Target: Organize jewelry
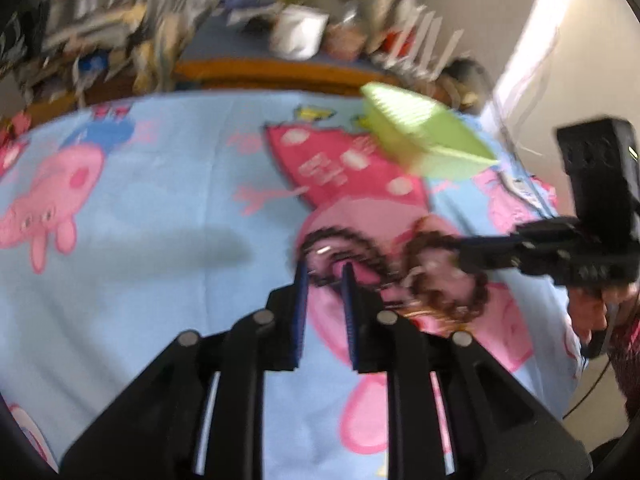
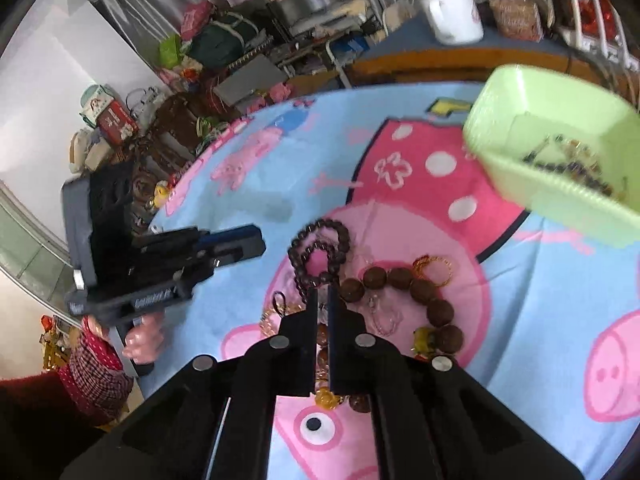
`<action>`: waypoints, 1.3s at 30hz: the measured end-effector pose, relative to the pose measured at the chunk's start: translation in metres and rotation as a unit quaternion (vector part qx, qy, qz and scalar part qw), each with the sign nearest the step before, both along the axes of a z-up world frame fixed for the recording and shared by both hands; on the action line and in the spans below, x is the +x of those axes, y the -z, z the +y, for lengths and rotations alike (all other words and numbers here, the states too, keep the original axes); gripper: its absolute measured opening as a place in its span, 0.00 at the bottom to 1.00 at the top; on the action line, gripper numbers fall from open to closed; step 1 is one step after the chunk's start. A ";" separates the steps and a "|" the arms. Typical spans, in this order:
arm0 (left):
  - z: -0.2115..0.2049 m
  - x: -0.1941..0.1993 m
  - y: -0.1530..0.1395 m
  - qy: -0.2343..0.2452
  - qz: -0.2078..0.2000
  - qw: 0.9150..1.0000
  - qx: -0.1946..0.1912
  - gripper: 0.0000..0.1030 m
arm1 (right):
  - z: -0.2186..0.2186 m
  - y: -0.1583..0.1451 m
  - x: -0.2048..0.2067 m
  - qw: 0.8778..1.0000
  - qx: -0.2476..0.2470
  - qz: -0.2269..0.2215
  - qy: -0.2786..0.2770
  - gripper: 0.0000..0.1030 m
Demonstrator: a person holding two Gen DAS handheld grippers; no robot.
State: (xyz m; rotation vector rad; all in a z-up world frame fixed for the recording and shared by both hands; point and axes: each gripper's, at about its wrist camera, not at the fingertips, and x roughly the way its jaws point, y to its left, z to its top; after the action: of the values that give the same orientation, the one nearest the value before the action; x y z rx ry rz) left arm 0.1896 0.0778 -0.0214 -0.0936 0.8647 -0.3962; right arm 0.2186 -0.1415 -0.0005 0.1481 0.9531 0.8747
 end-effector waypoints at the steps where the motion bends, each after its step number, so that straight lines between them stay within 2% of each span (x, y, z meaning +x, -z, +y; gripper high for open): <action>1: -0.007 -0.005 -0.006 0.016 -0.014 1.000 -0.001 0.21 | -0.003 -0.006 -0.001 1.000 0.007 -0.005 0.004 0.00; 2: -0.012 -0.007 -0.009 0.026 -0.023 0.999 0.000 0.26 | -0.005 -0.011 -0.001 1.000 0.013 -0.010 0.006 0.00; 4: -0.029 -0.013 -0.017 0.049 -0.047 0.998 0.006 0.56 | -0.009 -0.025 -0.006 0.999 0.028 -0.025 0.011 0.00; 5: -0.039 -0.016 -0.021 0.060 -0.062 0.996 0.010 0.60 | -0.011 -0.030 -0.007 0.999 0.034 -0.030 0.013 0.00; 8: -0.063 -0.017 -0.026 0.084 -0.083 0.993 0.027 0.61 | -0.018 -0.052 -0.015 0.997 0.056 -0.053 0.018 0.00; 13: -0.093 -0.005 -0.027 0.102 -0.093 0.990 0.035 0.60 | -0.030 -0.083 -0.026 0.992 0.089 -0.088 0.025 0.00; 14: -0.098 -0.002 -0.028 0.107 -0.093 0.989 0.030 0.59 | -0.031 -0.088 -0.027 0.991 0.094 -0.094 0.028 0.00; 15: -0.102 -0.001 -0.030 0.113 -0.095 0.989 0.025 0.44 | -0.035 -0.094 -0.027 0.989 0.099 -0.102 0.032 0.00; 16: -0.103 0.000 -0.031 0.121 -0.094 0.988 0.021 0.24 | -0.039 -0.100 -0.027 0.988 0.106 -0.110 0.038 0.00; 18: -0.105 0.004 -0.038 0.132 -0.089 0.987 0.004 0.05 | -0.050 -0.110 -0.027 0.985 0.115 -0.122 0.049 0.00; 25: -0.103 0.016 -0.092 0.127 -0.131 0.983 -0.021 0.05 | -0.073 -0.144 -0.012 0.974 0.148 -0.153 0.078 0.00; 31: -0.111 0.049 -0.137 0.115 -0.146 0.982 -0.032 0.05 | -0.094 -0.171 0.015 0.964 0.161 -0.180 0.115 0.00; 39: -0.136 0.100 -0.180 0.105 -0.175 0.978 -0.037 0.05 | -0.122 -0.183 0.057 0.955 0.167 -0.190 0.157 0.00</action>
State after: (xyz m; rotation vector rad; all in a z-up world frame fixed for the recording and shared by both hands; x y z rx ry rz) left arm 0.2892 -0.0582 0.1586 -0.0002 0.5120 -0.6234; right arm 0.2755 -0.2634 0.1824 0.3963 0.4011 0.7268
